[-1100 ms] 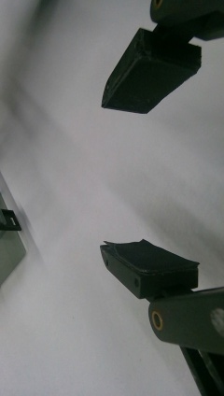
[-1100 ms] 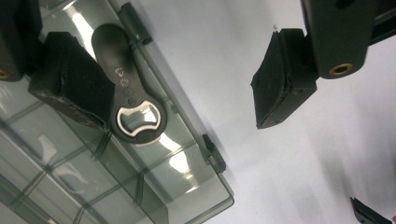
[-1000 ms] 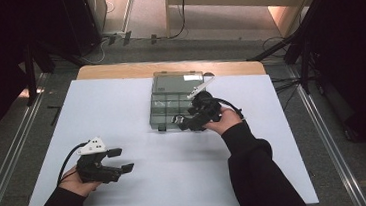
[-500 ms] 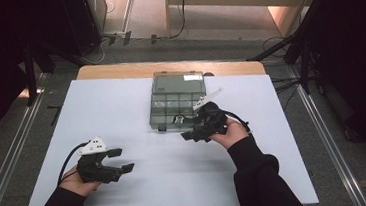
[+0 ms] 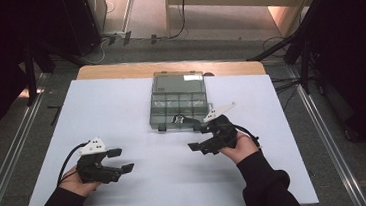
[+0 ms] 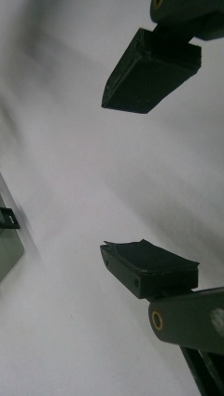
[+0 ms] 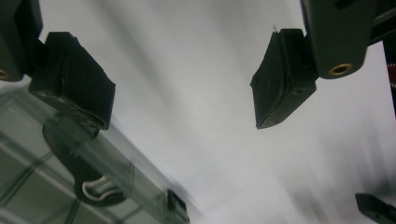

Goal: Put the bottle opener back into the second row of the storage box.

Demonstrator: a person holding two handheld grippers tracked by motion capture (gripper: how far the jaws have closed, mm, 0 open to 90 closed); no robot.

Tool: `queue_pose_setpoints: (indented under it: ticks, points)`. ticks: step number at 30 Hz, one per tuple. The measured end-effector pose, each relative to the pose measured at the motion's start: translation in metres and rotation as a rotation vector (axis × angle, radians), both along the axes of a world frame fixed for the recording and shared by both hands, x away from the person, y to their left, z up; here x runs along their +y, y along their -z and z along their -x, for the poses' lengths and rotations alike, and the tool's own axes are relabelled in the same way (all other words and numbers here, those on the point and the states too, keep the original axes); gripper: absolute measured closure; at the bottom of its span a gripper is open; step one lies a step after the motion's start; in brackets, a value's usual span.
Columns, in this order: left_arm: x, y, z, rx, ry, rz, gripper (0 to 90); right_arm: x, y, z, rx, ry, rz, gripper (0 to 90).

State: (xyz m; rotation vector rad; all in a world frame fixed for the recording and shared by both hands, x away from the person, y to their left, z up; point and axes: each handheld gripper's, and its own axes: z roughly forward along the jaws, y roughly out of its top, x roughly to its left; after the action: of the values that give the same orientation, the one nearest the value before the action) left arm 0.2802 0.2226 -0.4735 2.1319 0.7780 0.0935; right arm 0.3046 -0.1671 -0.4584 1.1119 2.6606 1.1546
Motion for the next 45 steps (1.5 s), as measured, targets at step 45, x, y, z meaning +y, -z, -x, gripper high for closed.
queue_pose_setpoints:
  ticks: [45]
  points:
    - [0.0,0.0,0.0,-0.002,0.004,-0.005,25.1,-0.087,0.038,0.062,-0.007,0.146,-0.011,22.6]
